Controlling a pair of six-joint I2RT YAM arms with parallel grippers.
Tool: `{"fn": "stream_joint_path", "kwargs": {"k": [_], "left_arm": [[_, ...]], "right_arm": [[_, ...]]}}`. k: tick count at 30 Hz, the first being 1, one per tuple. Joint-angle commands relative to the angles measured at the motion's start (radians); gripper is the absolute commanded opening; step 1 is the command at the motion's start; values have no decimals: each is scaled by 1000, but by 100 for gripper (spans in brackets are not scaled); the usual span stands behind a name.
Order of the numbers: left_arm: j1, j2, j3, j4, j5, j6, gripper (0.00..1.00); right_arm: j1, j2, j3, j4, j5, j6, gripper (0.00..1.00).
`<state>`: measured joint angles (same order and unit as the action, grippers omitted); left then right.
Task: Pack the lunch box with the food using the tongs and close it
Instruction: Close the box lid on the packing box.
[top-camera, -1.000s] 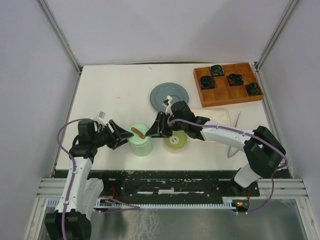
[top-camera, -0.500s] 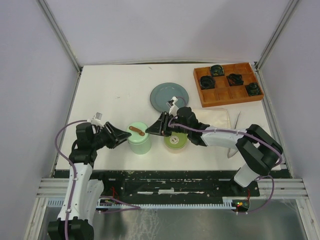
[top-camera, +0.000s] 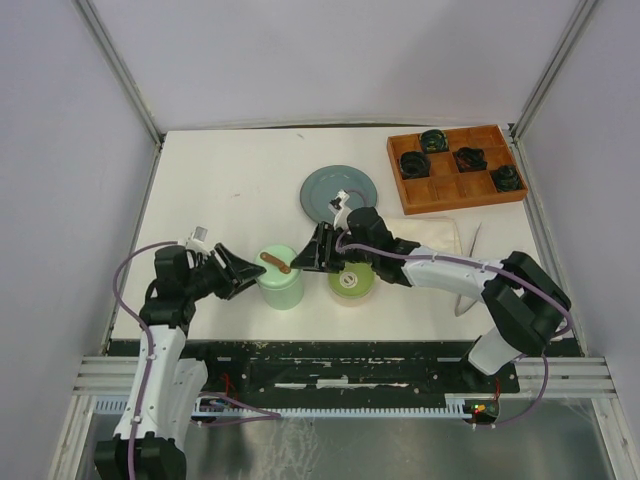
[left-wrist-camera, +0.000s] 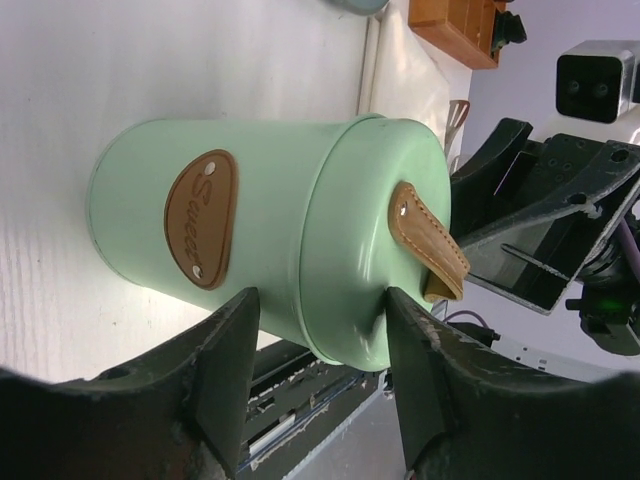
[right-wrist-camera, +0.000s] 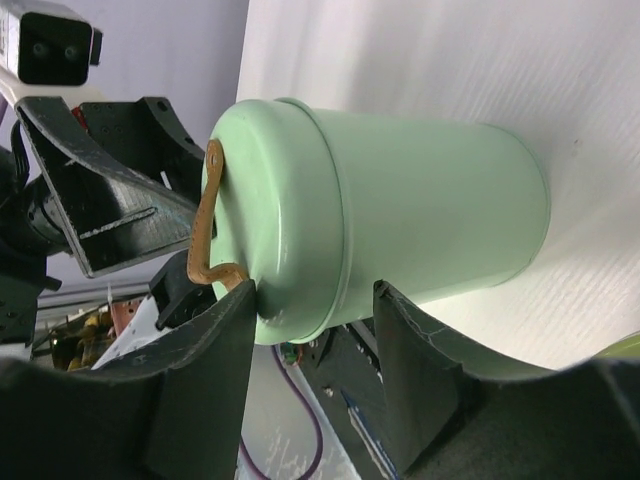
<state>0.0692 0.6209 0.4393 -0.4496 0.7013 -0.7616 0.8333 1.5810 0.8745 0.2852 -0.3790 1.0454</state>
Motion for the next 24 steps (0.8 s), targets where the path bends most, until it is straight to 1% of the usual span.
{"fn": "stream_joint_path", "kwargs": {"k": [1, 3, 5, 8, 10, 13, 15, 17, 18, 21, 24], "left_arm": [[-9, 9, 11, -31, 35, 16, 61], [-10, 14, 10, -29, 37, 18, 62], [-10, 14, 0, -30, 45, 18, 58], [-9, 5, -17, -29, 45, 13, 47], [-10, -4, -29, -30, 43, 5, 42], [-9, -19, -39, -30, 41, -4, 39], [-10, -21, -36, -28, 39, -5, 39], [-10, -13, -22, -31, 37, 1, 40], [-10, -10, -12, -35, 33, 8, 41], [-9, 8, 53, -82, -27, 53, 51], [-10, 30, 132, -131, -101, 92, 60]], "right_arm": [[13, 15, 48, -138, -114, -39, 58], [15, 30, 48, -133, -147, -45, 58], [15, 38, 35, -142, -158, -63, 58], [16, 52, 16, -192, -133, -95, 47], [22, 53, -20, -213, -76, -113, 43], [23, 66, -47, -208, -46, -120, 36], [23, 63, -43, -196, -56, -118, 35], [23, 38, -12, -223, -51, -140, 38], [23, 18, 16, -266, -39, -165, 41], [20, -58, 121, -429, 54, -260, 51], [13, -122, 201, -539, 139, -321, 57]]}}
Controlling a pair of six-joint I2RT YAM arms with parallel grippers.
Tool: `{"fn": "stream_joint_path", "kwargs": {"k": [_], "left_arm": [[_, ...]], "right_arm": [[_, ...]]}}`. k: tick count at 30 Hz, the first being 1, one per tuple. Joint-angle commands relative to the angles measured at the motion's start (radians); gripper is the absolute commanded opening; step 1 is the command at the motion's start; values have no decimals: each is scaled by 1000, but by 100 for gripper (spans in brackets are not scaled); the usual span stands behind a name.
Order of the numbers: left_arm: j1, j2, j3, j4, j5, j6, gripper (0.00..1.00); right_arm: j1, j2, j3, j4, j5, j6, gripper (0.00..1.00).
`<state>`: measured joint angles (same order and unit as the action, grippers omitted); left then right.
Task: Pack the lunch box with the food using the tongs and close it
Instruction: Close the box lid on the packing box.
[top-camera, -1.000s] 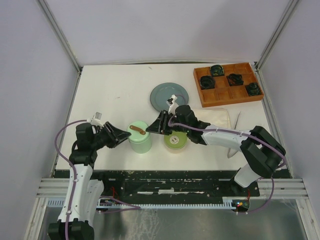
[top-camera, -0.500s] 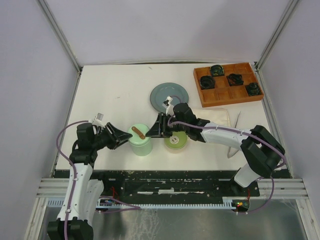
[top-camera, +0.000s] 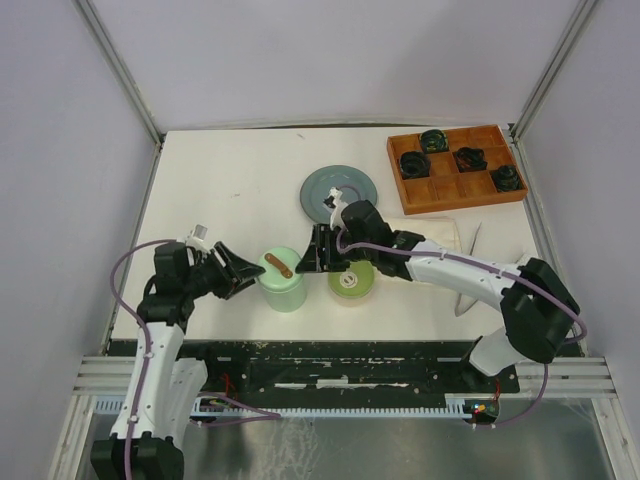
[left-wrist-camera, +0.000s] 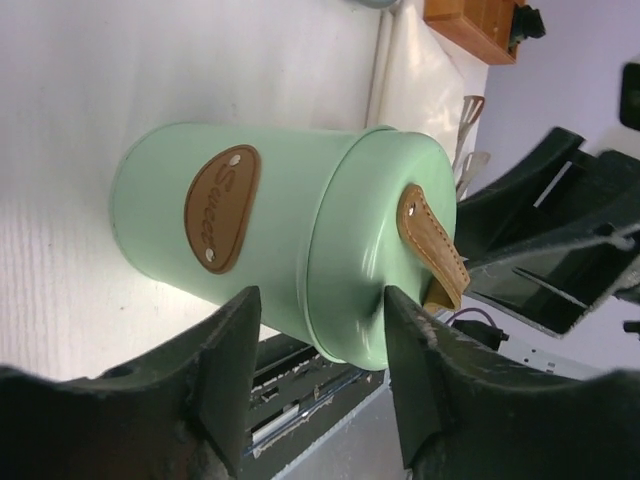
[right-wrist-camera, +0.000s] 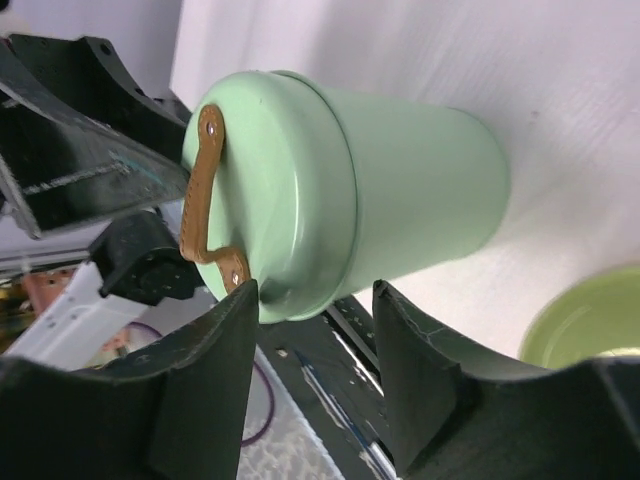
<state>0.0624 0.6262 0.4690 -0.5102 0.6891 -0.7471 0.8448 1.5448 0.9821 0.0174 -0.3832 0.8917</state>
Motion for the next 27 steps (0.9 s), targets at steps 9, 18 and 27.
{"fn": "stream_joint_path", "kwargs": {"k": [9, 18, 27], "left_arm": [[-3, 92, 198, -71, -98, 116, 69], [-4, 106, 121, -23, 1, 124, 68], [-4, 79, 61, -11, -16, 68, 59]], "right_arm": [[3, -113, 105, -173, 11, -53, 62], [80, 28, 34, -77, 91, 38, 61], [77, 35, -94, -127, 160, -14, 49]]}}
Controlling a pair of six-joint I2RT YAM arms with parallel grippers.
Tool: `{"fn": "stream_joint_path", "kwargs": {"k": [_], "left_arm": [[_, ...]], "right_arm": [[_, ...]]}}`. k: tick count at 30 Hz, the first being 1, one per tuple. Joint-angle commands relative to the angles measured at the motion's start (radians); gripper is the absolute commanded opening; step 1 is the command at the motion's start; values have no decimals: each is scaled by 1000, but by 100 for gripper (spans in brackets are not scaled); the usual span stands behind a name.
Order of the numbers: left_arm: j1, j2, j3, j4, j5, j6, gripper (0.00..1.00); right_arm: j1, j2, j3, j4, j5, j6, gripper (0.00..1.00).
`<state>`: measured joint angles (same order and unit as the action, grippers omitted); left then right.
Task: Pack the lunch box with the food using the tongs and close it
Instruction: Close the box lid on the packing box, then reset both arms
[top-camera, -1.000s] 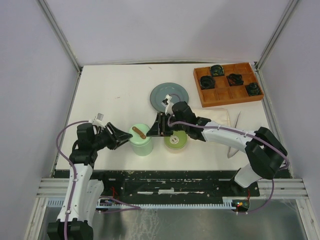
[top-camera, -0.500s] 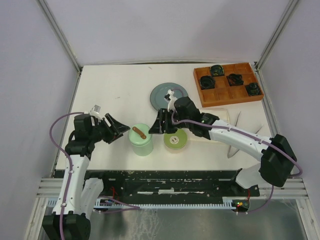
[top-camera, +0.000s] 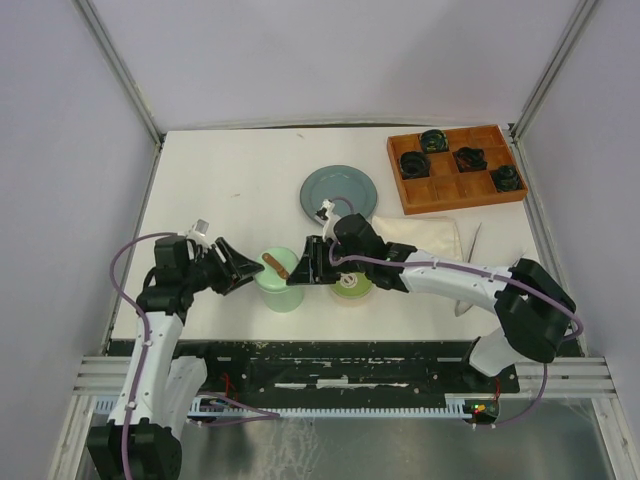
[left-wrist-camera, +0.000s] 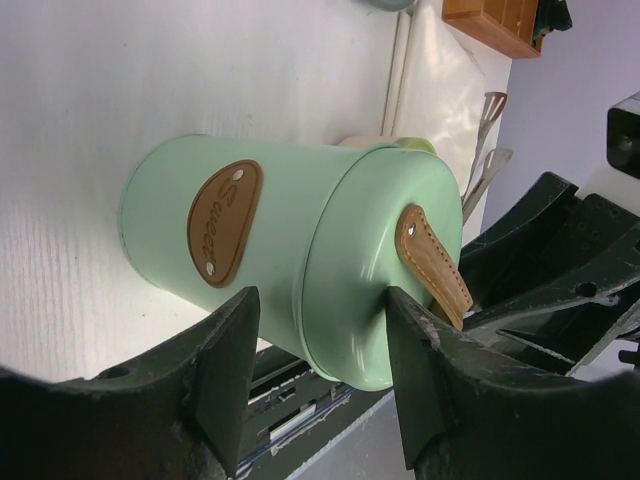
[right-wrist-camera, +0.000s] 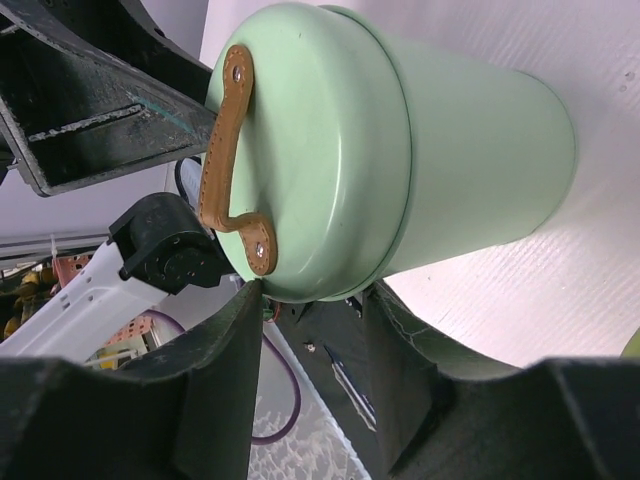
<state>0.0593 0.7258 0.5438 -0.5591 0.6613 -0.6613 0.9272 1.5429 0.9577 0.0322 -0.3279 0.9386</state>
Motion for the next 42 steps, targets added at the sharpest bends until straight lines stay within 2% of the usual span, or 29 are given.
{"fn": "stream_joint_path", "kwargs": {"k": [1, 4, 7, 9, 11, 12, 13, 16, 19, 23, 27, 34, 42], "left_arm": [[0, -22, -10, 37, 11, -16, 58], [1, -22, 22, 13, -6, 0, 59], [1, -25, 97, -32, -77, 15, 71], [0, -23, 161, -69, -152, 28, 79], [0, -10, 235, -110, -240, 54, 86], [0, 1, 283, -128, -306, 66, 90], [0, 15, 316, -145, -353, 79, 98], [0, 83, 418, -173, -475, 124, 99], [2, 185, 525, -205, -596, 170, 99], [9, 322, 667, -235, -689, 197, 99], [10, 363, 773, -242, -775, 179, 99], [10, 287, 846, -204, -843, 198, 99], [10, 183, 805, -128, -834, 230, 99]], "right_arm": [[-5, 28, -58, -140, 101, -66, 49], [-12, -30, 4, -189, 111, -107, 52], [-23, -118, 80, -244, 128, -186, 59], [-33, -188, 135, -324, 201, -256, 63], [-45, -271, 178, -419, 331, -336, 66], [-52, -315, 188, -460, 423, -368, 73], [-57, -360, 196, -504, 526, -393, 79], [-98, -478, 191, -611, 841, -448, 94], [-190, -550, 212, -704, 979, -493, 99], [-438, -574, 257, -800, 879, -540, 99], [-637, -598, 294, -856, 743, -558, 99], [-664, -730, 346, -821, 654, -639, 99], [-665, -739, 376, -854, 659, -682, 99]]}}
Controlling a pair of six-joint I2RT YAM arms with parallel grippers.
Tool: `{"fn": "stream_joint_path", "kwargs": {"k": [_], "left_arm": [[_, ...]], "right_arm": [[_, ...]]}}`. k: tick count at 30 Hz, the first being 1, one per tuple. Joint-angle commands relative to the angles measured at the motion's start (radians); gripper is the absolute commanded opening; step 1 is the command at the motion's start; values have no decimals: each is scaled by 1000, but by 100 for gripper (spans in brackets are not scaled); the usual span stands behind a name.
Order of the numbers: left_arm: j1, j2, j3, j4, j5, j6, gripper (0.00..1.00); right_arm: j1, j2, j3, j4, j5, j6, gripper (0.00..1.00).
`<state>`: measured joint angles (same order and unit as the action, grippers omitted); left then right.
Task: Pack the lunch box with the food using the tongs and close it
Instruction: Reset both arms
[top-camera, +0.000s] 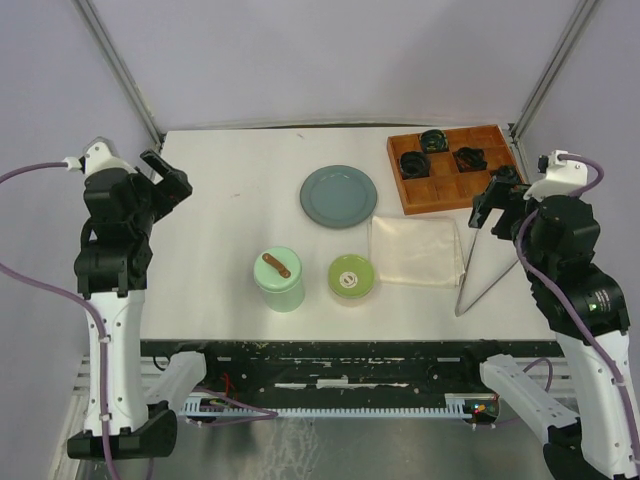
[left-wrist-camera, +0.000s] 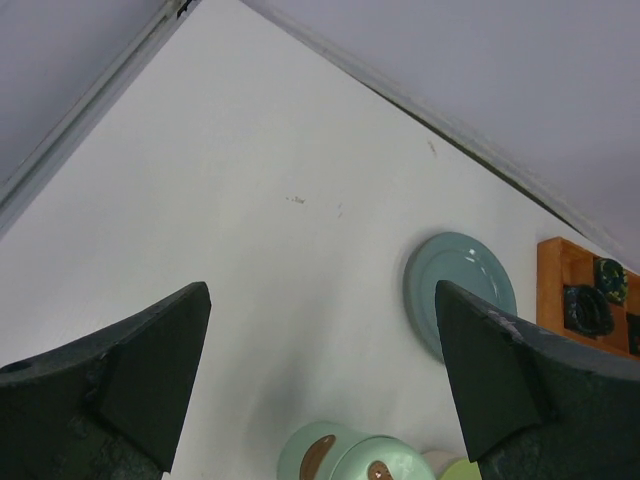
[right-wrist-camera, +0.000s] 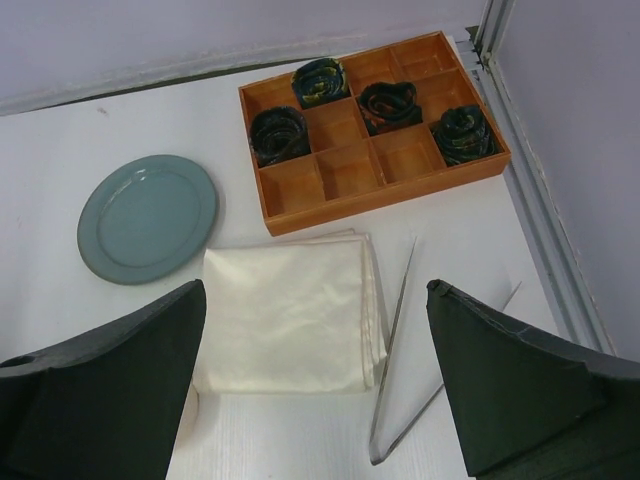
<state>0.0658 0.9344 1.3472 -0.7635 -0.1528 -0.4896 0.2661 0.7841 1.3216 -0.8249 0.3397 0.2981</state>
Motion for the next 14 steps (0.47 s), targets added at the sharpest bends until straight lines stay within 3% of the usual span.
{"fn": "stream_joint_path", "kwargs": {"k": [1, 6, 14], "left_arm": [[2, -30, -1, 76, -21, 62, 99], [3, -38, -17, 76, -36, 73, 99], [2, -36, -23, 81, -38, 59, 99]], "right_arm": [[-3, 21, 11, 2, -10, -43, 99], [-4, 28, -4, 33, -41, -15, 99], [-3, 36, -8, 60, 93, 67, 99]]}}
